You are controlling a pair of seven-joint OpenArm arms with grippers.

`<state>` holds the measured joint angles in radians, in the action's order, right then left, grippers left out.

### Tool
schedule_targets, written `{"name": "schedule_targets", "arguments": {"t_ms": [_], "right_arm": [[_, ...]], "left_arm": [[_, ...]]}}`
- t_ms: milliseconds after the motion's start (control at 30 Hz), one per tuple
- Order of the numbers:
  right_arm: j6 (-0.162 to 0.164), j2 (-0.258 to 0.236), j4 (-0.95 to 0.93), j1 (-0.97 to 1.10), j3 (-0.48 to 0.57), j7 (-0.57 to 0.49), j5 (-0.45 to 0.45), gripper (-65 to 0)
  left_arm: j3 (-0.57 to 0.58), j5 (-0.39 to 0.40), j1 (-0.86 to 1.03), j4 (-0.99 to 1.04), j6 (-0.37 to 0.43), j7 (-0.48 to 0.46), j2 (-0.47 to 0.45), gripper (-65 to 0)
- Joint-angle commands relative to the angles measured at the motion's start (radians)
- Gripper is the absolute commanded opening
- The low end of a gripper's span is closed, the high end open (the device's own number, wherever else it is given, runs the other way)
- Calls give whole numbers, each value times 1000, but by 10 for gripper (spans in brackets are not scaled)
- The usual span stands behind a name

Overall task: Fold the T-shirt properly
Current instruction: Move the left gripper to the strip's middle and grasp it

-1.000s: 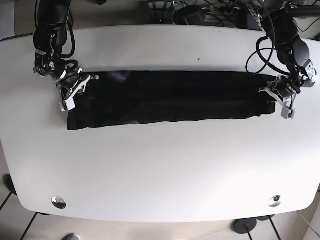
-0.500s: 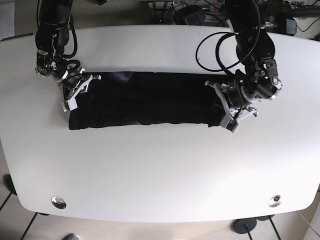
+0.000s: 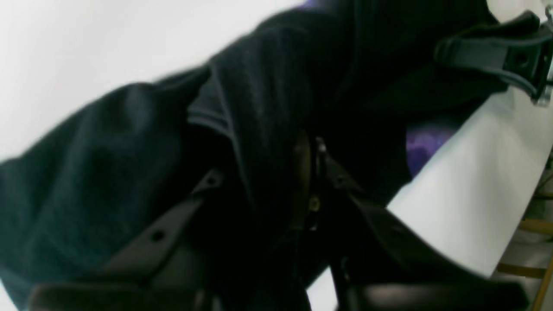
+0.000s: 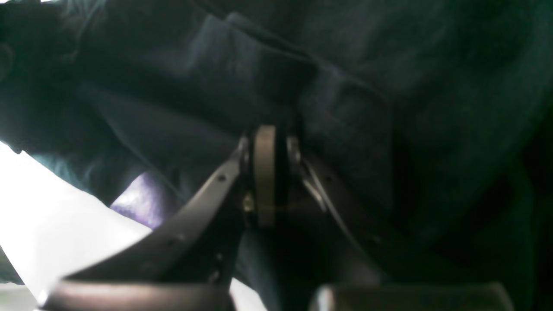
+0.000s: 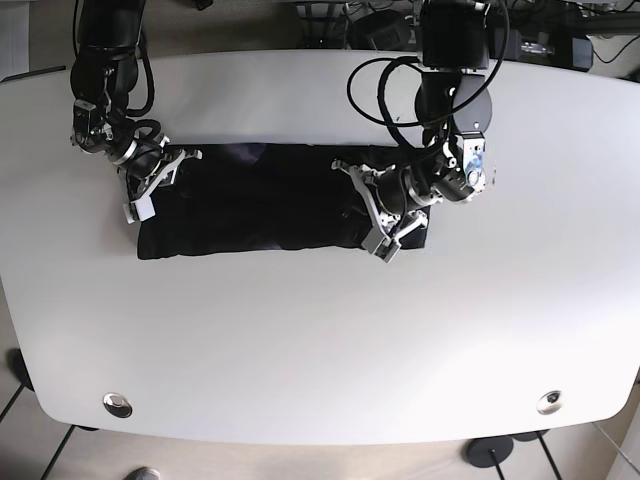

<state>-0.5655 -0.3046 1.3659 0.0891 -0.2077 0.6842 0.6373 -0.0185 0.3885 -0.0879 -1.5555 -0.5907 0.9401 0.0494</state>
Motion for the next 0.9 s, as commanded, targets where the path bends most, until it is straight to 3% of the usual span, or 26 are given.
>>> {"name": "schedule_targets", "arguments": {"t_ms": [33, 200, 333, 400, 467, 533, 633, 800, 900], "right_arm": [[0, -11, 10, -2, 0, 16, 0, -614], [0, -11, 10, -2, 0, 16, 0, -614], [0, -11, 11, -4, 0, 16, 0, -614], [0, -11, 11, -4, 0, 16, 0, -614], [0, -11, 11, -4, 0, 16, 0, -614], [0, -11, 11, -4, 0, 16, 2, -614], [0, -11, 11, -4, 0, 16, 2, -614], [0, -11, 13, -4, -2, 16, 2, -614], [0, -11, 103, 1, -6, 16, 2, -614]], "left_arm": [[2, 17, -20, -15, 1, -26, 5, -639], [4, 17, -65, 45, 1, -23, 5, -619], [18, 17, -74, 96, 24, -23, 5, -392], [64, 22, -82, 94, 150, -23, 5, -346], [144, 23, -108, 94, 234, -23, 2, -333], [283, 17, -114, 23, 251, -23, -3, -332], [389, 17, -125, -44, 285, -26, -3, -331], [418, 19, -143, -90, 292, -28, -1, -332], [337, 19, -128, -144, 292, -28, -12, -332]]}}
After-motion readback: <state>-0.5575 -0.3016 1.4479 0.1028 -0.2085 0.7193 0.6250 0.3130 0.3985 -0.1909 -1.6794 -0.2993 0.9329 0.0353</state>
